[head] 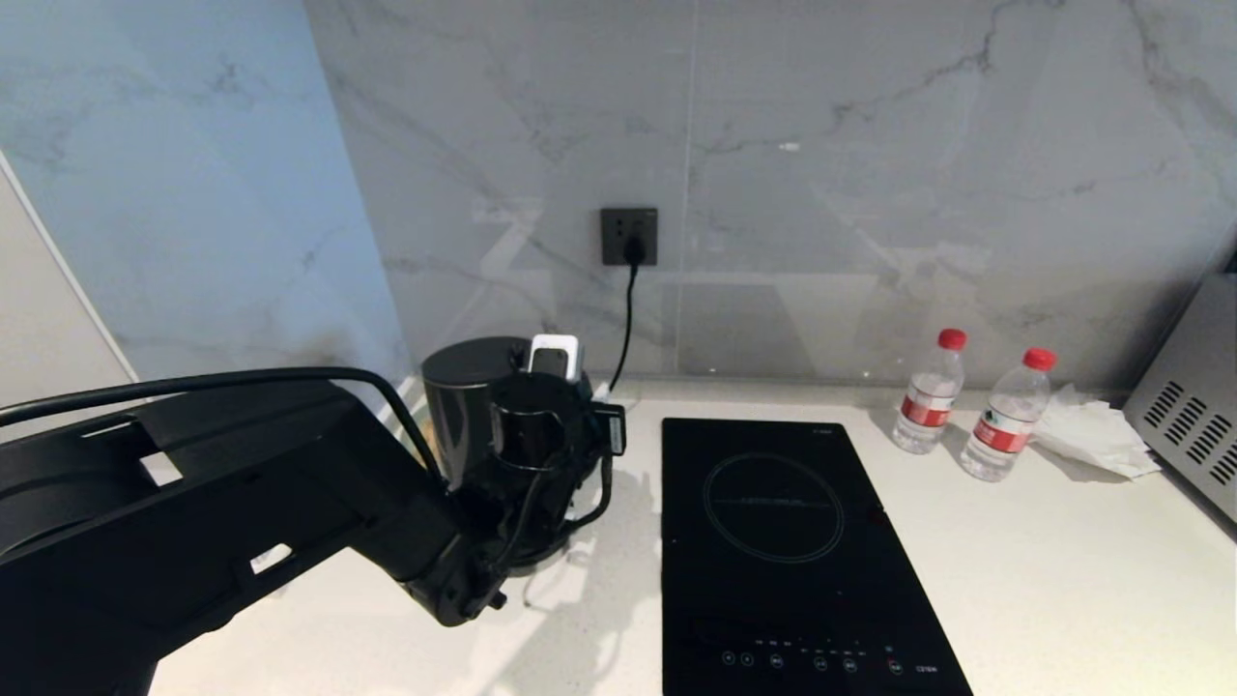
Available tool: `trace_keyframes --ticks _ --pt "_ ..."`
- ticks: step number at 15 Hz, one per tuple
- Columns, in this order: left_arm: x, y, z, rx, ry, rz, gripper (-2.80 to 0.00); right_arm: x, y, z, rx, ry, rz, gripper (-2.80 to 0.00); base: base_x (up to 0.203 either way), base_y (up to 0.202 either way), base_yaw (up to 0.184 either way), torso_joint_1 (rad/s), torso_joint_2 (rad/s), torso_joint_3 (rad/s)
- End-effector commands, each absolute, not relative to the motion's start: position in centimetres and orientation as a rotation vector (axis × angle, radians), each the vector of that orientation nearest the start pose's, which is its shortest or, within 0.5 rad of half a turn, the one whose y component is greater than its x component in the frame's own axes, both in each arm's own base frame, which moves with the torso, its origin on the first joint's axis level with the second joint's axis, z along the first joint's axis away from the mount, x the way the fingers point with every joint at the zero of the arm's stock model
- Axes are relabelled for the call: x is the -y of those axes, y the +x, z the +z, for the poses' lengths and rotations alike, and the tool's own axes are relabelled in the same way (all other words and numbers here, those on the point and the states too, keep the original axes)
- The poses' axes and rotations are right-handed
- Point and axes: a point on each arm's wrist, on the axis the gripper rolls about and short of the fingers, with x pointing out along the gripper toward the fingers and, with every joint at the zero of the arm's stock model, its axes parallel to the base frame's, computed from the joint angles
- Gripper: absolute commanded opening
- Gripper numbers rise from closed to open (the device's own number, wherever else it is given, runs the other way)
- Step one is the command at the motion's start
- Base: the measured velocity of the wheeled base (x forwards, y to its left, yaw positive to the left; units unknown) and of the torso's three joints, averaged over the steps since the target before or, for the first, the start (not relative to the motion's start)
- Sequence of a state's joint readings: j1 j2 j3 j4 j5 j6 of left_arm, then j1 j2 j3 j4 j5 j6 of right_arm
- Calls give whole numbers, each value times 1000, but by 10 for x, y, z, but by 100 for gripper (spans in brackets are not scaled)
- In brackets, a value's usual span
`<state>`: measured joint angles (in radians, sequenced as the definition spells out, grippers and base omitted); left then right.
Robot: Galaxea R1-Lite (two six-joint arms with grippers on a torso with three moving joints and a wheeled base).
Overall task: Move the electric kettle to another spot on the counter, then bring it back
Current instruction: Place it on the power base
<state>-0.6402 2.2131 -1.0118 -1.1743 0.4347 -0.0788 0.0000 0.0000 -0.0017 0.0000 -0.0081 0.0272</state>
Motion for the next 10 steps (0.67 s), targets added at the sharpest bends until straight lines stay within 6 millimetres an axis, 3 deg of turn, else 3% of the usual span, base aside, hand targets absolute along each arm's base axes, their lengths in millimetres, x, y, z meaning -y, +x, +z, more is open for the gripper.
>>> trace_keyframes --ticks 1,8,10 --pt "241 346 91 -32 -69 -176 -280 0 -23 76 2 28 -8 -280 0 0 0 0 0 0" --pt "248 341 86 -24 -103 -170 -280 0 -23 76 2 28 -9 -280 0 0 0 0 0 0" --pt "251 342 76 -44 -91 -170 -280 0 -23 76 2 28 -8 -280 0 0 0 0 0 0"
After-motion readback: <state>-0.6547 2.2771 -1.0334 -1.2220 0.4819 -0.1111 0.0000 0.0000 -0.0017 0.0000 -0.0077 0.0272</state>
